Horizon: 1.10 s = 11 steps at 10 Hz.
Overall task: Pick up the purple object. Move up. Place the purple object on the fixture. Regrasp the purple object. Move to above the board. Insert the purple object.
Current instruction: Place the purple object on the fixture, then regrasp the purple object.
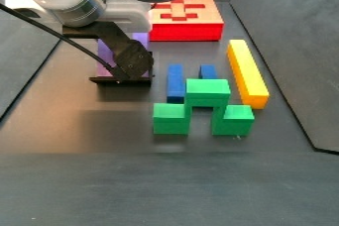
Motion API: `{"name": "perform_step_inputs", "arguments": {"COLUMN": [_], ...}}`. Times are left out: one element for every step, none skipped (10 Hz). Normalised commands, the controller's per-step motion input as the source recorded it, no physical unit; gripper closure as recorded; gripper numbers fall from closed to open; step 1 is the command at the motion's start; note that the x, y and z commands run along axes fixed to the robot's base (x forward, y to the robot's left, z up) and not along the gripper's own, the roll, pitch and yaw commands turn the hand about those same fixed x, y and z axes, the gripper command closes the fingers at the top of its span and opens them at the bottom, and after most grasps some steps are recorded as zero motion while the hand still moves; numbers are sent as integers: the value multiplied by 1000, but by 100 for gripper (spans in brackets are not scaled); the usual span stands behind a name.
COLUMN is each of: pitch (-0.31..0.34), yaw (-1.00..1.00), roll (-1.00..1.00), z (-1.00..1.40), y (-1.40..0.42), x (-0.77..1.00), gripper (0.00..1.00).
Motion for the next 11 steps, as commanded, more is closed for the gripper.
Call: {"name": "perform_step_inputs", "arguments": {"pitch": [0,0,-83,-140,-303,-234,-49,169,474,743,857], "yaw": [0,0,-66,-34,-331,-363,-329,-269,-220,-100,0], "roll": [0,0,0,-326,-637,-726,-757,-643,-251,0,434], "z": [0,0,-154,160,346,617,717,731,637,637,480], "y": [0,0,0,114,311,346,320,354,251,74,-91], "x": [0,0,0,217,363,397,429,314,154,169,146], "gripper": [100,0,0,0,0,0,0,0,0,0,0]}}
